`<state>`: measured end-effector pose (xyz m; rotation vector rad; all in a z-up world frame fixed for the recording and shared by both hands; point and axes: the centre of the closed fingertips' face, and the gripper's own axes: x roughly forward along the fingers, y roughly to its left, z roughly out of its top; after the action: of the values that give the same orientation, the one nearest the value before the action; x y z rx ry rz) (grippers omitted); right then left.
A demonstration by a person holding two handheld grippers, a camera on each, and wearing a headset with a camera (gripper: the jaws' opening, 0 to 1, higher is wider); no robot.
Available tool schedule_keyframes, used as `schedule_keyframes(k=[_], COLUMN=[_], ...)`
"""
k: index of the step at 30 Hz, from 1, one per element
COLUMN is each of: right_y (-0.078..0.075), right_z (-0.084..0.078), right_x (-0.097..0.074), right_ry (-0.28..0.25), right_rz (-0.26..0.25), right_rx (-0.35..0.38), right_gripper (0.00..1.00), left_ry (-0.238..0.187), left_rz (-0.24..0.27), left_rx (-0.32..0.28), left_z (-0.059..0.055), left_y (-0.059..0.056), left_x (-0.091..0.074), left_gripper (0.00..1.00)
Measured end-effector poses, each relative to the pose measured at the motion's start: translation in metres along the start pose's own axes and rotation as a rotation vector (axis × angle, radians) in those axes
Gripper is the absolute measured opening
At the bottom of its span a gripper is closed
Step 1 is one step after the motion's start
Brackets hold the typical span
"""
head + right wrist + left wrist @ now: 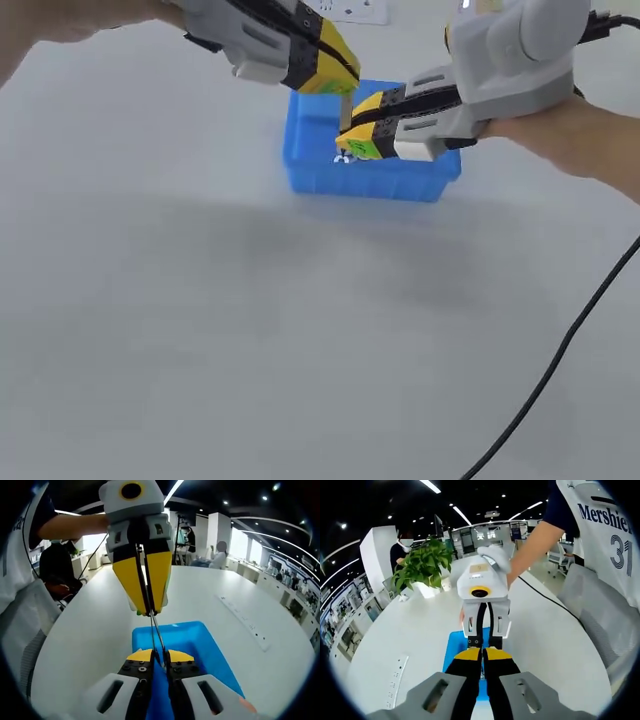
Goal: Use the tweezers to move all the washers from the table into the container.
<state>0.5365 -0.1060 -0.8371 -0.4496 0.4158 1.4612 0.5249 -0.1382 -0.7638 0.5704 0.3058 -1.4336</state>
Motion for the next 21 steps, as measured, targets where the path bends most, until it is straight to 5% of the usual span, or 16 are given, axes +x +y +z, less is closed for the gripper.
schedule_keyframes(k=[12, 21], right_y=[-0.0038, -0.0057], right_z=[-0.0093, -0.0040], right_x=[0.0032, 0.0011], right_ry=[0.024, 0.012], right_rz=[-0.012, -0.034], right_rx=[0.021, 0.027], right_gripper=[0.10, 0.12], left_ry=[0.018, 0.016], left_rz=[0.006, 0.008], left_rx=[-0.022, -0.009], left_z=[-0.0099, -0.0054], left_y=[0.0013, 0.0007], left_x=[0.0034, 0.0013], left_gripper=[0.05, 0.05])
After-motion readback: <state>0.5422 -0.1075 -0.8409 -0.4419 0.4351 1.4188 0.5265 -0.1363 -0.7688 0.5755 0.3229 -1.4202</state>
